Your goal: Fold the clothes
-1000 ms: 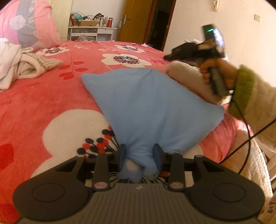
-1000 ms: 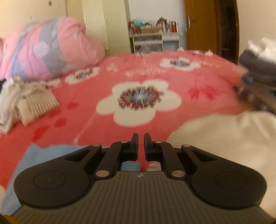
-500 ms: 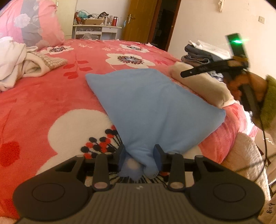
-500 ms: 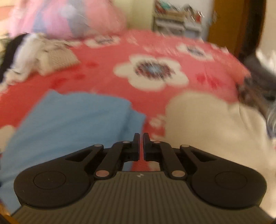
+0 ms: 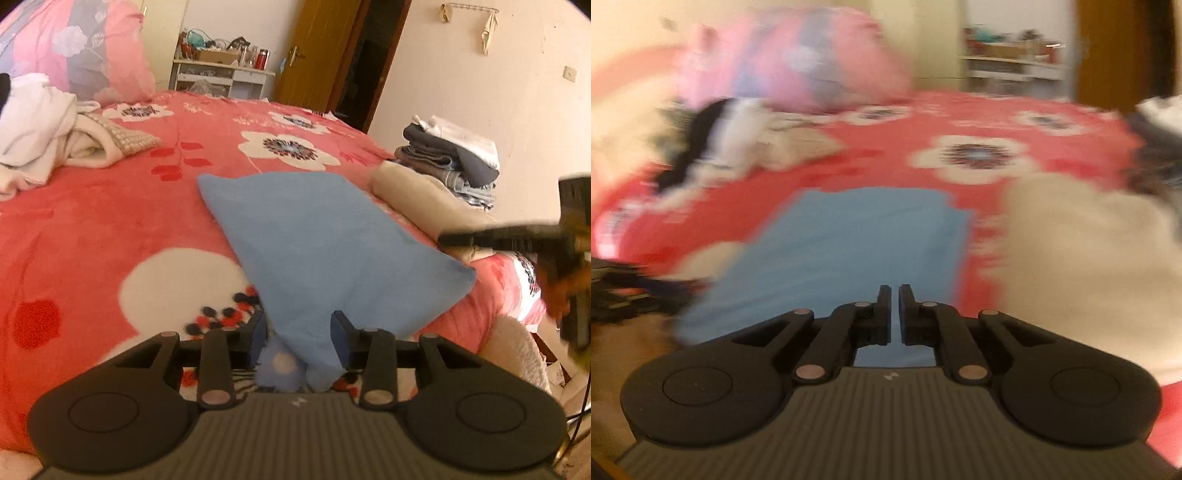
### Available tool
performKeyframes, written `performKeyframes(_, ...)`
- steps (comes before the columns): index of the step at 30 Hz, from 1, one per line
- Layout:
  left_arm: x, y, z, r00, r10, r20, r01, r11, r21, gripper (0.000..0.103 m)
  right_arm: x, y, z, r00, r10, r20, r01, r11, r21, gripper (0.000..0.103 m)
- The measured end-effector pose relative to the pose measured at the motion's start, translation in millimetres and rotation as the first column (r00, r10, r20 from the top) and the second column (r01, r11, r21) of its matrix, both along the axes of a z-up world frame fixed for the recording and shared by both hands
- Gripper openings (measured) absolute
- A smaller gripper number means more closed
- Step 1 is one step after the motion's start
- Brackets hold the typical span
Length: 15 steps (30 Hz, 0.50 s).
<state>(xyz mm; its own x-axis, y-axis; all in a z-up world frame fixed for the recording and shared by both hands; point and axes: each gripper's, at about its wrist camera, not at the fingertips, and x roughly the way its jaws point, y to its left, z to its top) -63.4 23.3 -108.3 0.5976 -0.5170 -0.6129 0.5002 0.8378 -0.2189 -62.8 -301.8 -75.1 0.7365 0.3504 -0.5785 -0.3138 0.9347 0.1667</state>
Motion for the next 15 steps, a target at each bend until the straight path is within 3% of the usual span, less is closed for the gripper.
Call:
performKeyframes(3, -7.6, -8.4, -13.3, 1.0, -0.001, -0.022, 0.002, 0.997, 0.073, 0.04, -13.0, -5.1, -34.5, 0.995, -0.041, -0.091, 0.043, 0.999, 0.023, 0.0)
performKeyframes(7, -22.1, 6.7, -2.0, 0.999, 0.006, -0.039, -0.003, 0.997, 0.081, 0.04, -41.0, -27.2, -25.9, 0.982, -0.123, -0.144, 0.13, 0.991, 0.043, 0.0)
performKeyframes(9, -24.6, 17.8, 7.2, 0.999, 0.027, -0.042, -0.024, 0.997, 0.074, 0.04, -53.4, -24.3, -13.8, 0.981, -0.15, -0.124, 0.147, 0.989, -0.033, 0.005)
performKeyframes(12, -18.6, 22.7, 26.8, 1.0, 0.025, 0.002, -0.026, 0.998, 0.056, 0.04, -57.1, -21.9, 4.6, 0.99, -0.138, -0.043, 0.139, 0.99, 0.024, 0.005)
performKeyframes(15, 2.5, 8.2, 41.9, 0.999, -0.012, 0.051, 0.01, 0.999, 0.047, 0.04, -35.4, -4.1, 11.5, 0.994, -0.105, 0.035, 0.101, 0.99, 0.096, 0.005)
